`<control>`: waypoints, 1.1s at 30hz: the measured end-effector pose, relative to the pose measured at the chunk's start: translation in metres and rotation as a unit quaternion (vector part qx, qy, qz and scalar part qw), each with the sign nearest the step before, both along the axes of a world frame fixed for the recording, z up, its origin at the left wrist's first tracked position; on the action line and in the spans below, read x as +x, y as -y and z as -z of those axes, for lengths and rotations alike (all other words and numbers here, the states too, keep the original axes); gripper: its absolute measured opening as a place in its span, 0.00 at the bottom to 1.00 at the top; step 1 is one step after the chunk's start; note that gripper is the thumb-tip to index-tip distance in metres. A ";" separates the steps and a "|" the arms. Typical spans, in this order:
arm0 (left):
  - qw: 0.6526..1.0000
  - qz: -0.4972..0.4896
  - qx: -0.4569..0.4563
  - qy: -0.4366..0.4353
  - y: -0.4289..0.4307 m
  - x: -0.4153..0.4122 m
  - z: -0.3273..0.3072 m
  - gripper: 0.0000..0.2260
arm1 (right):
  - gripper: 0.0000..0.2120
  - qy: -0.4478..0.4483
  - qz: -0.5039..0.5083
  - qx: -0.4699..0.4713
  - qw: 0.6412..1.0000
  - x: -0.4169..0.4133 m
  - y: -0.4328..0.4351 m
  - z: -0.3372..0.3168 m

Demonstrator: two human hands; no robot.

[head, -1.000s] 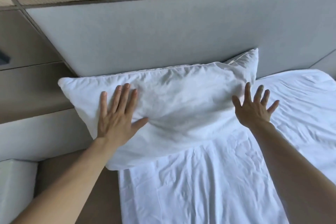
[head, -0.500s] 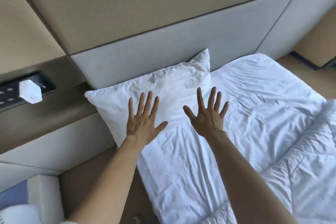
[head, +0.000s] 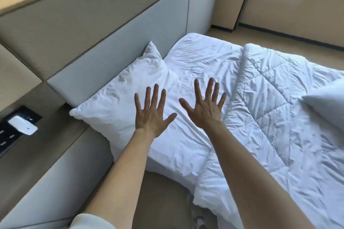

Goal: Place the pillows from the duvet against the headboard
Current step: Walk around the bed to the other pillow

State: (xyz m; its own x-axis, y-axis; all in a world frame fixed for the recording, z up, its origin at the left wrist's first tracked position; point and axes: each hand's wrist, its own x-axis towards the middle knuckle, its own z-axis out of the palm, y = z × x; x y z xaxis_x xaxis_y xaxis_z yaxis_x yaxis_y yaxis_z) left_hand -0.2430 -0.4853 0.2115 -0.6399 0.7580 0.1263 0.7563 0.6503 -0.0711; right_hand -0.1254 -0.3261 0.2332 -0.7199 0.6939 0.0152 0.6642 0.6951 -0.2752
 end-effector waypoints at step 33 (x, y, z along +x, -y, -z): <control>0.835 0.529 -0.140 0.056 -0.088 0.606 0.050 0.40 | 0.44 0.050 0.515 -0.103 0.850 0.685 0.110 0.057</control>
